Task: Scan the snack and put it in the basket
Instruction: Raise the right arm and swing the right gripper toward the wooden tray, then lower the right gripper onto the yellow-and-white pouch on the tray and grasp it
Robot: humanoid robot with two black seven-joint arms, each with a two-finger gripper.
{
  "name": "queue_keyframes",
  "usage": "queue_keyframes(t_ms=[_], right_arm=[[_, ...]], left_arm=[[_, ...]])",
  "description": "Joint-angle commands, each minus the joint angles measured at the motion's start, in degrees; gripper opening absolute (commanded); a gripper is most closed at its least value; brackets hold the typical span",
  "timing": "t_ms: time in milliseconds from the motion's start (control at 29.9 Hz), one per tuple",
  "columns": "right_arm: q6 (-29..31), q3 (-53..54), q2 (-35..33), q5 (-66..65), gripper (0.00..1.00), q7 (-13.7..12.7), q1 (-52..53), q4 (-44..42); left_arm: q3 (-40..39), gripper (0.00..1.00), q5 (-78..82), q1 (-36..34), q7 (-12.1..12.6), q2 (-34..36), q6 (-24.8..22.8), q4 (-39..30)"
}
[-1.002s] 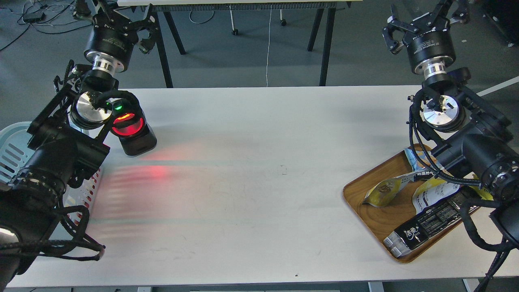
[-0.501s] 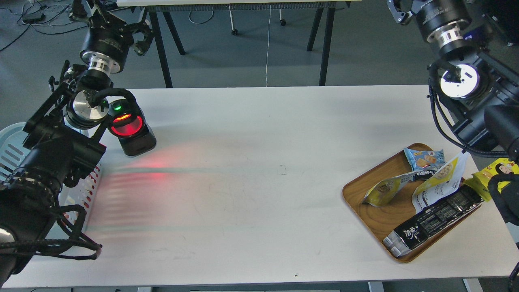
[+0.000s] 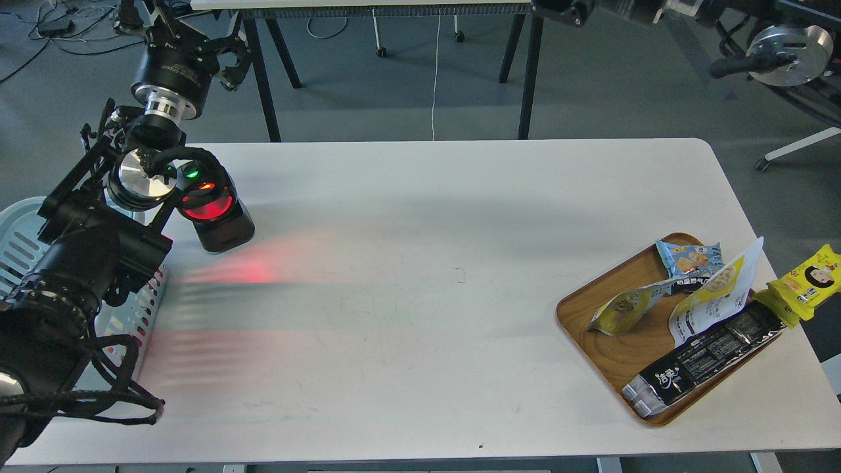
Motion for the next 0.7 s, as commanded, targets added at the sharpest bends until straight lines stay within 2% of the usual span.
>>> queue_keyframes(t_ms=[0, 67, 234, 334, 468, 668], right_arm=[[0.0, -8.8, -0.9, -14.2, 0.99, 0.0, 6.8, 11.3], [0.0, -13.9, -1.7, -20.6, 0.99, 0.0, 10.5, 17.1], [-9.4, -25.3, -1.8, -35.2, 0.99, 0.0, 17.2, 29.0], [-12.5, -29.7, -1.8, -43.4, 0.99, 0.0, 21.1, 33.9], [-16.1, -34.0, -1.0, -55.4, 0.99, 0.0, 24.7, 36.8], [-19.7, -37.4, -0.9, -81.6, 0.98, 0.0, 25.2, 36.6]], left_arm=[[-0.3, 1.00, 0.0, 0.0, 0.0, 0.6, 0.0, 0.0], [-0.4, 1.00, 0.0, 0.0, 0.0, 0.8, -0.1, 0.0], [-0.9, 1.00, 0.0, 0.0, -0.1, 1.7, -0.4, 0.0], [-1.0, 1.00, -0.1, 0.0, -0.2, 1.9, -0.7, 0.0], [-1.0, 1.00, -0.1, 0.0, -0.2, 2.0, -0.8, 0.0], [-0.9, 1.00, -0.1, 0.1, -0.2, 2.0, -1.6, -0.1]])
